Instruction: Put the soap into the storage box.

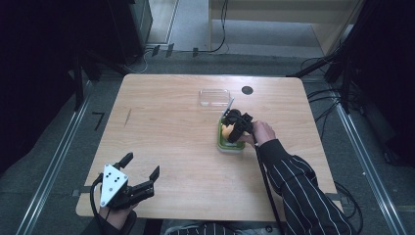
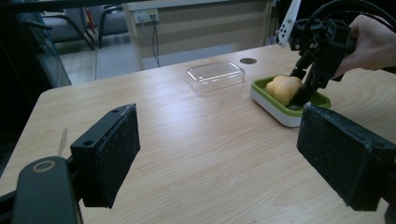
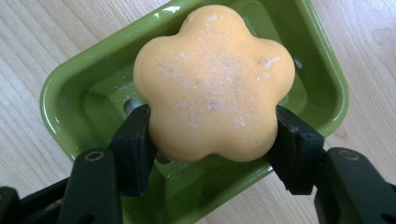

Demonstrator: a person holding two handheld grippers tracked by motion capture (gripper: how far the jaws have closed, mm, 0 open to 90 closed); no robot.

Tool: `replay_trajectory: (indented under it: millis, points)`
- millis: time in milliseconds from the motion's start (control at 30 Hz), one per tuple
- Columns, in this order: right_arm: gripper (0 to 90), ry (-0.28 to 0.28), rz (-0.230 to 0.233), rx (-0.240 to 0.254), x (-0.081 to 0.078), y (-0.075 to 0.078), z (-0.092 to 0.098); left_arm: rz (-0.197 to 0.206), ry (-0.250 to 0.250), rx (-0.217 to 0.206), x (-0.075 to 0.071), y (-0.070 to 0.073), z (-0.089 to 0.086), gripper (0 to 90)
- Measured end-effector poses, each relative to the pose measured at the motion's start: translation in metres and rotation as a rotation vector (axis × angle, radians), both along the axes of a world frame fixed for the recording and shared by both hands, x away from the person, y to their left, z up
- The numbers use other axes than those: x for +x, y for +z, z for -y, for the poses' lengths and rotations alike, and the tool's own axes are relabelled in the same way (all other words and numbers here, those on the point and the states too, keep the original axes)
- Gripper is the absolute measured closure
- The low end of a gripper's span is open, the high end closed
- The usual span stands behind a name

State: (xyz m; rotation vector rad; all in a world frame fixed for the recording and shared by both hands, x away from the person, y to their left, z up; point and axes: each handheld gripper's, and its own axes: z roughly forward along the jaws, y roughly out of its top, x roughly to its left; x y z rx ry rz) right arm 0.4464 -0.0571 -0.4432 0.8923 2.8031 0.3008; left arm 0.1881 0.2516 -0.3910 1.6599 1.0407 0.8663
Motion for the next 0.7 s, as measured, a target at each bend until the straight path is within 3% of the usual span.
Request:
replay_trajectory:
  millis: [300,700]
  points:
    - [38.6,0.010,0.000,-0.003,-0.0002,-0.0019,-0.0007,0.000,0.000,0.001,-0.0001,0.0000,0.0001,13.7]
    - [34.9,0.016,0.025,0.011,-0.0028,0.0067,0.0010,0.000,0.000,0.000,0.0006,0.0001,0.0006,13.7]
